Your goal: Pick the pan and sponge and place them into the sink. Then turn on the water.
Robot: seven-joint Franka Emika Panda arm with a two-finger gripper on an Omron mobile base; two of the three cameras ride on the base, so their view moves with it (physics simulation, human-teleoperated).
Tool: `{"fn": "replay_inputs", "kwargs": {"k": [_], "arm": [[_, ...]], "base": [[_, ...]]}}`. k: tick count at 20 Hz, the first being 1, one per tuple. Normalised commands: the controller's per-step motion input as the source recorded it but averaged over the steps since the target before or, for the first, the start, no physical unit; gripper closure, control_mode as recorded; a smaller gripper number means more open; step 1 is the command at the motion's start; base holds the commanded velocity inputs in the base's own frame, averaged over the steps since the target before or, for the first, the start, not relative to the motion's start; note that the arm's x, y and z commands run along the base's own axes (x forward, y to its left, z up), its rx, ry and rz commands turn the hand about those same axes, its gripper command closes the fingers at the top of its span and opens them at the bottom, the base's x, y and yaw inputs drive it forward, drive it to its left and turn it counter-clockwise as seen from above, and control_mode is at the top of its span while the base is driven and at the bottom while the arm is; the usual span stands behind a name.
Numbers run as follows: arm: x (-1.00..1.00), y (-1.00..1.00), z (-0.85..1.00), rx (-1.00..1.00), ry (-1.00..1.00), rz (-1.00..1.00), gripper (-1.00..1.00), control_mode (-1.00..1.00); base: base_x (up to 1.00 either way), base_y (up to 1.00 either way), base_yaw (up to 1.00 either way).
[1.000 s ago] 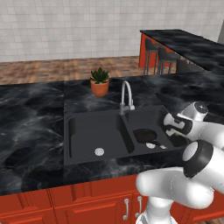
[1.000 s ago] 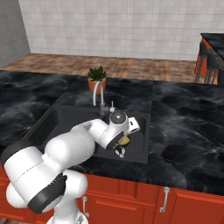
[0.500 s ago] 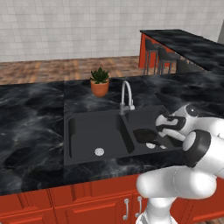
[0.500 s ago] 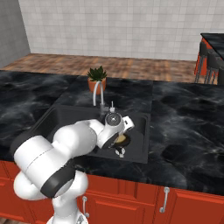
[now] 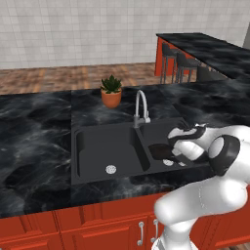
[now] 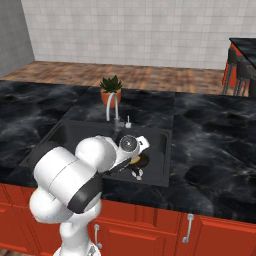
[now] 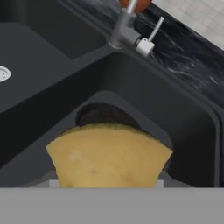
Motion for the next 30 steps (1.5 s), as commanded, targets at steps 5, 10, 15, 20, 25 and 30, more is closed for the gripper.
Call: {"fn": "replay_inputs", "kwargs": {"k": [5,10,15,20,25,30], "arm": [[0.39,0.01,-0.05,0.02,0.05,0.06,1.00,-1.00],[0.35,0.00,-0.04,0.01,0.11,0.04,1.00,-1.00],[0.28,0.00,-0.21,0.04,0.06,0.04,1.00,-1.00],[0.19,0.01,-0.30,0.05,0.01,0.06,1.00,-1.00],[0.14,0.00,-0.29,0.06,0.00,0.07,1.00,-1.00],[0.18,0.00,-0.27,0.05,0.00,0.07,1.00,-1.00]], "base": [[0.00,0.00,0.00],[0.00,0.00,0.00],[0.00,0.00,0.00],[0.00,0.00,0.00],[0.00,0.00,0.00],[0.00,0.00,0.00]]}}
